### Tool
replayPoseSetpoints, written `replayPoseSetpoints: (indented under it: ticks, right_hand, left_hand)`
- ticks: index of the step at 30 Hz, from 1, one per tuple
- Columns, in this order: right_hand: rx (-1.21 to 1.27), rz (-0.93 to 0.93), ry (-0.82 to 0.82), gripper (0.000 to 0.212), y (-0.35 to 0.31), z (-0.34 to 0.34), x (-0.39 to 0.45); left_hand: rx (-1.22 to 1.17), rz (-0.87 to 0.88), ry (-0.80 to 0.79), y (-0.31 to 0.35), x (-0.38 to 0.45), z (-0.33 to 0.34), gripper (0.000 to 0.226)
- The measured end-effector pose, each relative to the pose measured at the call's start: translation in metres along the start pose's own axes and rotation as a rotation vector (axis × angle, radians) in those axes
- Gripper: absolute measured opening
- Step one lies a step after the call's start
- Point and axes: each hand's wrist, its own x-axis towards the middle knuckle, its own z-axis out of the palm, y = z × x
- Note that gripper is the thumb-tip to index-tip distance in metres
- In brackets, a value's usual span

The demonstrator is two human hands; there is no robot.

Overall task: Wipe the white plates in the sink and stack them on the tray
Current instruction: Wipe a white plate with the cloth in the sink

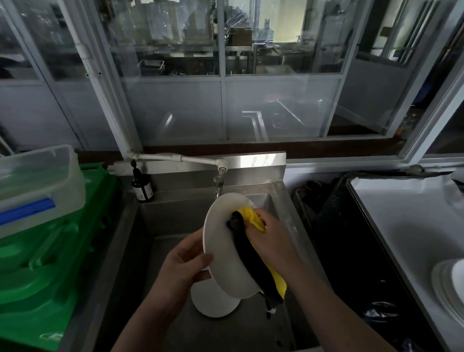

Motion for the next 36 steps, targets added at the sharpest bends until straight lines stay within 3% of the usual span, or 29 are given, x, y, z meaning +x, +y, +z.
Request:
replayPoseSetpoints:
  ticks: [6,17,24,29,36]
  right_hand:
    - [-0.028,0.078,0.014,0.013,0.014,-0.008,0.0]
    - [-0.242,0.1,0.001,0.021,0.039,-0.004,-0.015]
    - [-0.162,0.16,0.013,0.025,0.051,-0.001,-0.031]
    - [-0.111,0.17,0.019,0.016,0.044,0.0,-0.033]
    - [-0.02,0.061,0.008,0.027,0.024,0.008,-0.032]
  left_hand:
    - [0.013,0.018,0.05,-0.001,-0.001,0.001,0.053]
    - [0.02,0.005,0.042,-0.012,0.0,-0.007,0.057]
    - [0.037,-0.013,0.004,-0.015,-0.004,-0.004,0.071]
    - [0.051,-0.019,-0.006,-0.015,-0.005,-0.002,0.059]
    - [0.044,-0.016,-0.021,-0.01,-0.005,0.003,0.055]
